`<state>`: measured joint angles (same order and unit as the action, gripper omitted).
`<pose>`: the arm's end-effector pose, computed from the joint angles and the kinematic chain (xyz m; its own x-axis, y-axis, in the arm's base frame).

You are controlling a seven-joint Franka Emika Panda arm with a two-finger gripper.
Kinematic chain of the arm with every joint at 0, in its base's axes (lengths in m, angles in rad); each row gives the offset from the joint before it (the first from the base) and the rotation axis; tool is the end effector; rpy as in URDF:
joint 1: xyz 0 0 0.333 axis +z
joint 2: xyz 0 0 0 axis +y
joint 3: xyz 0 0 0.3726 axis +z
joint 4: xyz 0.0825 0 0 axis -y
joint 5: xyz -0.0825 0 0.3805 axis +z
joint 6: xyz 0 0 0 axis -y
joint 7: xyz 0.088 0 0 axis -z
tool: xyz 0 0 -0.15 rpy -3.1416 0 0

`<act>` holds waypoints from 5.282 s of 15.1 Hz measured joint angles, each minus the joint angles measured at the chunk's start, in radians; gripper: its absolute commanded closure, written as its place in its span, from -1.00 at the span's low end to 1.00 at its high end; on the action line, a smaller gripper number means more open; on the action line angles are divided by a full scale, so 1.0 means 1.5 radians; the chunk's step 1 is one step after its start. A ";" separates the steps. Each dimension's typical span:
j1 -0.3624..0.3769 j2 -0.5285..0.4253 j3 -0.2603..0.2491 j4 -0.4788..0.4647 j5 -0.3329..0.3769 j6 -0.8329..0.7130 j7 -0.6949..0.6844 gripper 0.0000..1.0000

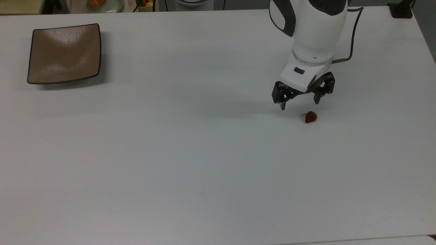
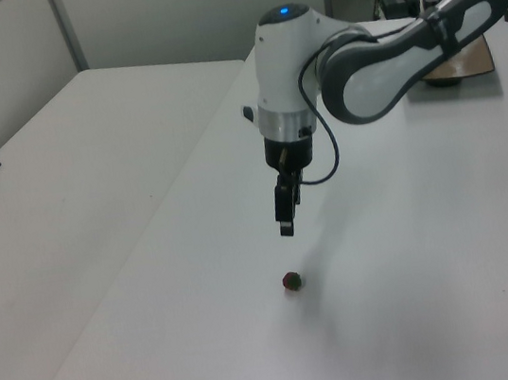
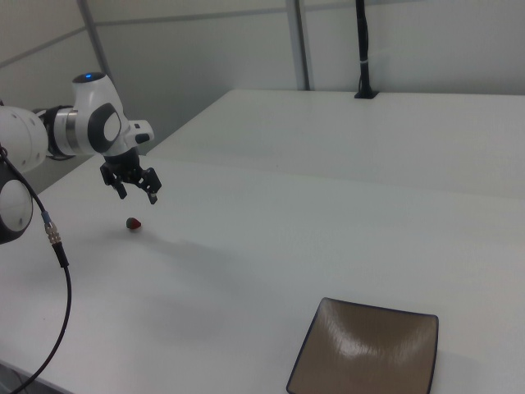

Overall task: Strawberries on a ceramic plate
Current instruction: 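Lower the gripper around the strawberry and close on it, then lift the gripped strawberry up off the table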

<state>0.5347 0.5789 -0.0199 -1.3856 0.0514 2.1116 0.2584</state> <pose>0.6622 0.3831 0.3946 0.9646 0.2283 0.1321 0.2391 -0.9683 -0.0727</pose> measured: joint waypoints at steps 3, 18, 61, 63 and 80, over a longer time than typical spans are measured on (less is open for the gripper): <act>0.006 0.018 0.000 0.000 0.000 0.044 0.000 -1.00; 0.036 0.052 0.000 -0.004 -0.037 0.082 0.000 -0.71; 0.041 0.065 0.013 -0.022 -0.056 0.095 -0.100 0.93; 0.040 0.065 0.013 -0.022 -0.056 0.095 -0.100 0.93; -0.088 -0.060 0.009 -0.050 -0.056 0.061 -0.139 0.93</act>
<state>0.4031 0.4894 -0.0066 -1.4601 -0.0323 2.2031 0.0500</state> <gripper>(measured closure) 0.687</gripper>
